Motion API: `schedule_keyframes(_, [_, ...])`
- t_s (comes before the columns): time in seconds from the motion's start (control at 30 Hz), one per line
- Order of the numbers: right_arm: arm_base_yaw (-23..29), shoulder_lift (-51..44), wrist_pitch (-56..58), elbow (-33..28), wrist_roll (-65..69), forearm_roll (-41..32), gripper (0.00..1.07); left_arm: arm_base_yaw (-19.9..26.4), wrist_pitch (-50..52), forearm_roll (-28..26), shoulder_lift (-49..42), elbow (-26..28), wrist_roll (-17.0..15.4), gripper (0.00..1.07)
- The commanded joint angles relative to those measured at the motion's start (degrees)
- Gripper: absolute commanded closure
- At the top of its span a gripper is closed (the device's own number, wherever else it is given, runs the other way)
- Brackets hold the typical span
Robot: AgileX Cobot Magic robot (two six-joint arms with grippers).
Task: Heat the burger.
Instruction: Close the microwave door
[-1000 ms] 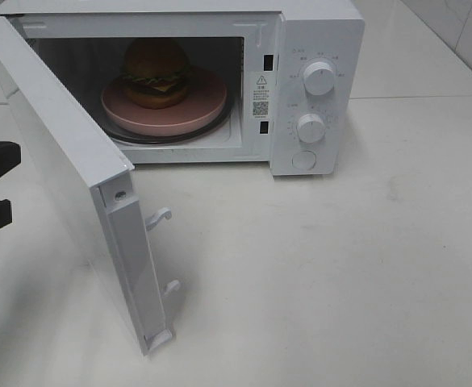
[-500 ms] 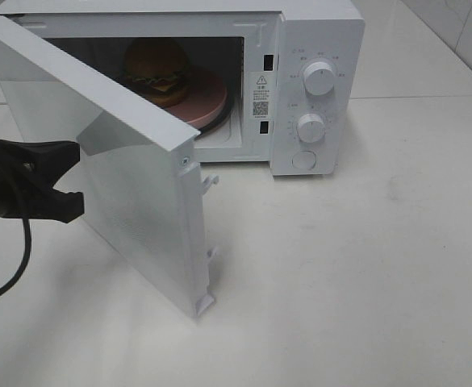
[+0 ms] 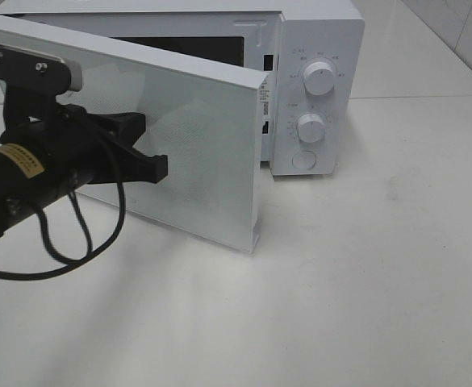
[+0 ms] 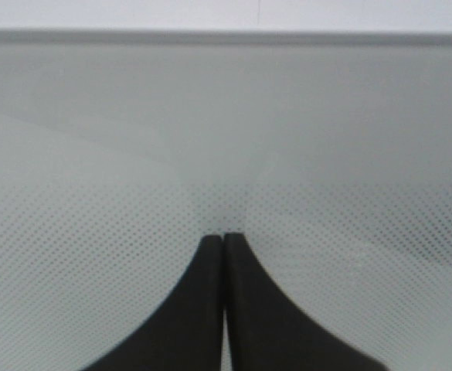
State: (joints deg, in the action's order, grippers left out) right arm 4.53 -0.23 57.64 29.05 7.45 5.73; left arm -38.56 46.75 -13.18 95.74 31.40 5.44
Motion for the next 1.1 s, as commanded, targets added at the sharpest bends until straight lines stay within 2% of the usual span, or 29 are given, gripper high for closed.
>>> schedule_keyframes(0.03, [-0.46,-1.78,-0.57,-0.06,-0.34,0.17,0.31,-2.64,0.69,-5.96,3.44,5.27,2.75,1.07])
schedule_keyframes(0.13, [-0.46,-1.78,-0.57,-0.06,-0.34,0.17,0.31,-3.04,0.57,-6.70,4.30,6.42,3.09,1.07])
schedule_keyframes(0.2, [-0.46,-1.78,-0.57,-0.06,-0.34,0.17,0.31,-4.18,0.57,-9.28,7.68,10.43,4.93,1.07])
schedule_keyframes(0.3, [-0.46,-1.78,-0.57,-0.06,-0.34,0.17,0.31,-4.35,0.57,-9.63,8.54,11.46,5.10,1.07])
schedule_keyframes(0.37, [-0.46,-1.78,-0.57,-0.06,-0.34,0.17,0.31,-4.47,0.46,-11.86,11.29,15.18,5.16,1.07])
schedule_keyframes(0.5, [-0.46,-1.78,-0.57,-0.06,-0.34,0.17,0.31,-4.47,0.40,-13.92,13.35,17.88,5.56,1.07])
schedule_keyframes(0.57, [-0.46,-1.78,-0.57,-0.06,-0.34,0.17,0.31,-4.47,0.34,-15.47,14.32,19.54,6.70,1.07])
schedule_keyframes(0.63, [-0.46,-1.78,-0.57,-0.06,-0.34,0.17,0.31,-4.47,0.23,-17.76,15.76,22.29,9.45,1.07])
schedule_keyframes(0.73, [-0.46,-1.78,-0.57,-0.06,-0.34,0.17,0.31,-4.47,0.11,-18.62,16.16,23.09,10.03,1.07])
schedule_keyframes(0.83, [-0.46,-1.78,-0.57,-0.06,-0.34,0.17,0.31,-4.41,-0.11,-21.54,17.48,26.07,11.40,1.07])
schedule_keyframes(0.9, [-0.46,-1.78,-0.57,-0.06,-0.34,0.17,0.31,-4.18,-0.92,-22.69,18.51,28.53,13.52,1.07])
schedule_keyframes(1.0, [-0.46,-1.78,-0.57,-0.06,-0.34,0.17,0.31,-3.32,-2.58,-22.98,19.54,30.83,14.78,1.07])
schedule_keyframes(1.1, [-0.46,-1.78,-0.57,-0.06,-0.34,0.17,0.31,-2.06,-3.84,-23.26,20.40,32.72,14.78,1.07])
